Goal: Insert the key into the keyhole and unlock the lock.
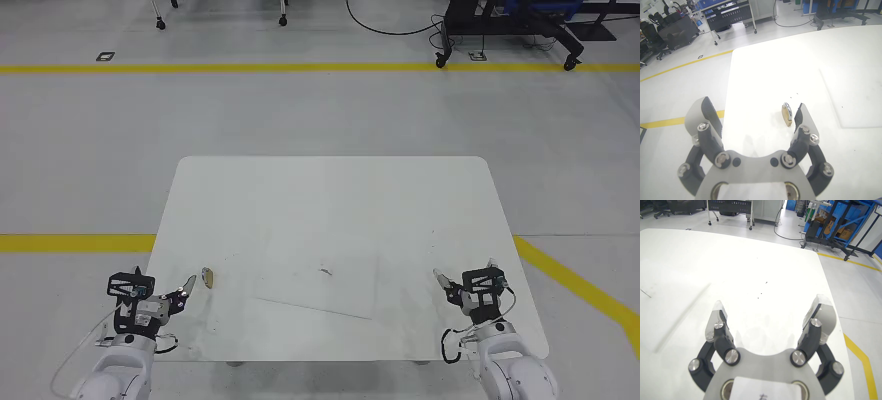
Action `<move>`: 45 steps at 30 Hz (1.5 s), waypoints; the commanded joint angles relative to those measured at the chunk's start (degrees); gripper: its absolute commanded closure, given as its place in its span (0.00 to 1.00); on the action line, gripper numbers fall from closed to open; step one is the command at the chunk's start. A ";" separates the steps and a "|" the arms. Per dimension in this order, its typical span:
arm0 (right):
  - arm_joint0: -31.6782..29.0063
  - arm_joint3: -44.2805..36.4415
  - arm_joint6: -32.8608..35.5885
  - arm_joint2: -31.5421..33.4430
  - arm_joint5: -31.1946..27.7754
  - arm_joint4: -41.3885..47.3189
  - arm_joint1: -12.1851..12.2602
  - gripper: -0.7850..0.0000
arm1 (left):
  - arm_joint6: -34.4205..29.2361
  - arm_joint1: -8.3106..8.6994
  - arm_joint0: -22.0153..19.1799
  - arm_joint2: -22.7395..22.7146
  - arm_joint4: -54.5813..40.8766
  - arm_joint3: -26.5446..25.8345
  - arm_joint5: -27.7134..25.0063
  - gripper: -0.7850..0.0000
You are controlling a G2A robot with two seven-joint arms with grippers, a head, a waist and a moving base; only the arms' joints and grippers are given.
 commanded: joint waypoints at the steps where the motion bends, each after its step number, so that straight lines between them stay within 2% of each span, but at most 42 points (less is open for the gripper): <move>1: 0.00 0.00 0.00 0.00 0.00 0.00 0.00 0.00 | 0.00 0.00 0.00 0.00 0.00 0.00 0.00 0.00; 4: 0.72 -0.20 0.06 -1.23 -1.82 -0.43 -0.03 0.00 | 0.00 0.00 0.00 0.00 0.00 0.00 0.00 0.00; 12: 10.67 7.02 0.97 -10.81 -12.53 -1.29 -0.70 0.00 | 0.00 0.00 0.00 0.00 0.00 0.00 0.00 0.00; 27: 10.94 6.85 0.70 -11.29 -13.40 -0.97 -0.74 0.00 | 0.00 0.00 0.00 0.00 0.00 0.00 0.00 0.00; 31: 15.30 8.76 0.57 -15.73 -25.29 -0.27 -0.82 0.00 | 0.00 0.00 0.00 0.00 0.00 0.00 0.00 0.00; 37: 24.98 14.08 5.47 -22.33 -37.16 -2.01 -1.30 0.00 | 0.00 0.00 0.00 0.00 0.00 0.00 0.00 0.00; 41: 31.36 18.01 11.28 -26.82 -41.66 -1.97 -2.01 0.00 | 0.00 0.00 0.00 0.00 0.00 0.00 0.00 0.00; 42: 32.89 19.04 12.86 -27.76 -42.02 -1.33 -2.25 0.04 | 0.00 0.00 0.00 0.00 0.00 0.00 0.00 0.00; 43: 34.23 19.90 14.24 -28.57 -41.97 -0.70 -2.50 0.18 | 0.00 0.00 0.00 0.00 0.00 0.00 0.00 0.00; 45: 36.48 21.14 16.93 -29.91 -41.78 0.39 -2.91 0.31 | 0.00 0.00 0.00 0.00 0.00 0.00 0.00 0.00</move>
